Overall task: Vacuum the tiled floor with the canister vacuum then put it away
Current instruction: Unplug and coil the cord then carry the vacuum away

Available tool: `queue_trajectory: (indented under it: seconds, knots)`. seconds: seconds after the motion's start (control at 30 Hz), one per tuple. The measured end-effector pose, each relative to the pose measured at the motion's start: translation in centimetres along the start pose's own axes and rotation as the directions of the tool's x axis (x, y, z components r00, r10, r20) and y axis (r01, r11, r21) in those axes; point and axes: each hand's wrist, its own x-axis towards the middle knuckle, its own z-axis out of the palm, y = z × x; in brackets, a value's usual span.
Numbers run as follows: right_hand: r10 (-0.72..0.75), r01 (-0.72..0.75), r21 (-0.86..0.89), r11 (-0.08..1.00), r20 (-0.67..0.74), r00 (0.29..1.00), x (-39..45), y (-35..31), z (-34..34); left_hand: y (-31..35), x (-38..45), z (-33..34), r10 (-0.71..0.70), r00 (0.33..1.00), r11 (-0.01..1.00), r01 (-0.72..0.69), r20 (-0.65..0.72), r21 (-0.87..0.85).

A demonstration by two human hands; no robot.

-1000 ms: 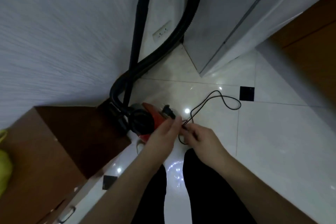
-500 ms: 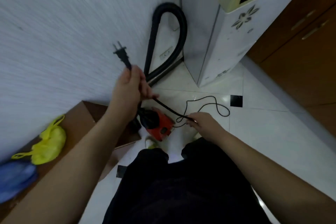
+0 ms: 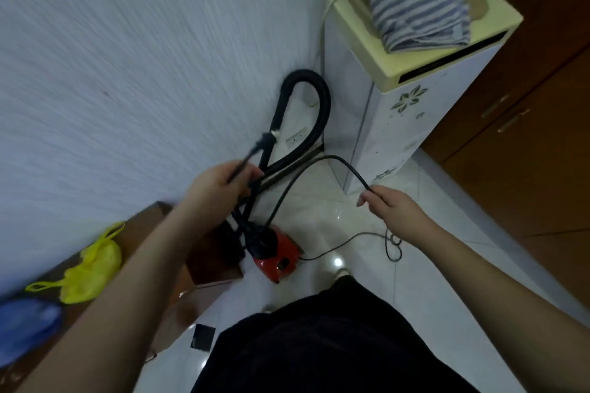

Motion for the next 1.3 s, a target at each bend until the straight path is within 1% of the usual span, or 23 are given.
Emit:
queue_trajectory:
  seconds: [0.07, 0.13, 0.17, 0.2, 0.23, 0.27, 0.33, 0.37, 0.43, 0.47, 0.5, 0.57, 0.63, 0.73, 0.8, 0.87, 0.9, 0.97, 1.0, 1.07, 1.17, 1.27, 1.3]
  knots:
    - [-0.044, 0.039, 0.11, 0.993, 0.04, 0.998, -0.7, -3.4, 0.3, -0.5, -0.2, 1.4, 0.107, 0.994, 0.994, -0.107, 0.005, 0.031]
    - [-0.096, 0.079, 0.216, 0.973, 0.066, 0.993, -1.6, -6.3, 1.1, -1.3, -0.1, 2.2, 0.222, 0.975, 0.975, -0.222, -0.004, -0.015]
    - [-0.118, 0.096, 0.254, 0.962, 0.074, 0.99, -2.2, -7.5, 1.7, -1.6, -0.1, 2.3, 0.21, 0.978, 0.971, -0.208, 0.003, -0.114]
    - [-0.141, 0.113, 0.28, 0.953, 0.081, 0.987, -2.6, -8.7, 2.3, -1.6, -0.4, 2.1, 0.17, 0.985, 0.951, -0.156, 0.027, -0.267]
    - [-0.155, 0.121, 0.307, 0.944, 0.089, 0.984, -3.3, -9.9, 3.0, -1.5, -0.8, 1.9, 0.141, 0.988, 0.891, -0.1, 0.061, -0.442]
    - [-0.159, 0.118, 0.335, 0.935, 0.096, 0.983, -3.8, -11.0, 3.7, -1.5, -1.1, 1.8, 0.12, 0.989, 0.802, -0.045, 0.087, -0.595]
    - [-0.145, 0.097, 0.369, 0.925, 0.104, 0.984, -4.9, -13.2, 5.0, -1.2, -1.8, 1.5, 0.107, 0.991, 0.65, -0.006, 0.083, -0.76]
    - [-0.137, 0.098, 0.332, 0.938, 0.097, 0.986, -5.2, -14.1, 5.6, -1.3, -2.1, 1.4, 0.105, 0.993, 0.589, -0.014, 0.059, -0.808]
    - [-0.113, 0.107, 0.084, 0.991, 0.07, 0.991, -5.8, -15.9, 6.9, -1.4, -2.5, 1.3, 0.044, 0.997, 0.457, 0.035, 0.062, -0.889]
    - [-0.091, 0.096, -0.076, 0.992, 0.074, 0.993, -5.9, -16.7, 7.7, -1.8, -2.8, 1.4, 0.015, 0.996, 0.401, 0.072, 0.085, -0.913]
    - [-0.065, 0.083, -0.215, 0.973, 0.087, 0.994, -6.2, -17.3, 8.5, -2.2, -3.2, 1.4, 0.013, 0.994, 0.377, 0.096, 0.109, -0.921]
    - [-0.037, 0.079, -0.381, 0.921, 0.116, 0.993, -6.6, -18.3, 10.2, -2.7, -4.0, 1.4, 0.062, 0.988, 0.453, 0.101, 0.144, -0.886]
    - [-0.012, 0.077, -0.41, 0.909, 0.161, 0.987, -7.3, -18.9, 11.8, -3.6, -4.8, 1.5, 0.086, 0.981, 0.539, 0.1, 0.173, -0.836]
    - [-0.025, 0.136, -0.477, 0.868, 0.231, 0.973, -8.6, -19.2, 13.9, -4.8, -6.0, 0.9, 0.108, 0.977, 0.583, 0.088, 0.185, -0.808]
    - [-0.064, 0.155, -0.489, 0.859, 0.198, 0.978, -9.2, -19.2, 15.0, -5.0, -7.0, 0.2, 0.16, 0.967, 0.625, 0.055, 0.197, -0.779]
    - [-0.081, 0.141, -0.396, 0.908, 0.165, 0.983, -9.7, -19.4, 15.6, -5.1, -7.8, -0.4, 0.192, 0.969, 0.628, 0.0, 0.155, -0.778]
    - [-0.096, 0.138, -0.327, 0.935, 0.144, 0.985, -10.0, -19.5, 15.7, -5.1, -8.1, -0.9, 0.199, 0.972, 0.592, -0.017, 0.126, -0.806]
    - [-0.153, 0.167, -0.199, 0.966, 0.083, 0.985, -10.6, -19.3, 16.0, -5.0, -8.1, -2.5, 0.174, 0.983, 0.452, -0.026, 0.06, -0.892]
    - [-0.186, 0.193, -0.158, 0.968, 0.063, 0.981, -10.8, -18.9, 16.1, -5.0, -7.9, -3.5, 0.159, 0.987, 0.377, -0.04, 0.022, -0.925]
    - [-0.211, 0.216, -0.131, 0.967, 0.053, 0.976, -11.3, -17.3, 16.5, -4.9, -7.9, -5.7, 0.14, 0.989, 0.297, -0.09, -0.05, -0.951]
    - [-0.152, 0.163, -0.201, 0.966, 0.072, 0.986, -11.1, -13.9, 17.4, -5.3, -8.0, -8.8, 0.152, 0.982, 0.284, -0.154, -0.114, -0.946]
    - [0.021, 0.045, -0.38, 0.924, 0.166, 0.986, -10.3, -9.9, 18.2, -6.5, -8.1, -12.3, 0.181, 0.976, 0.164, -0.152, -0.122, -0.975]
    - [0.074, 0.003, -0.415, 0.91, 0.171, 0.983, -10.2, -8.7, 18.3, -6.8, -8.1, -13.5, 0.196, 0.973, 0.148, -0.152, -0.122, -0.977]
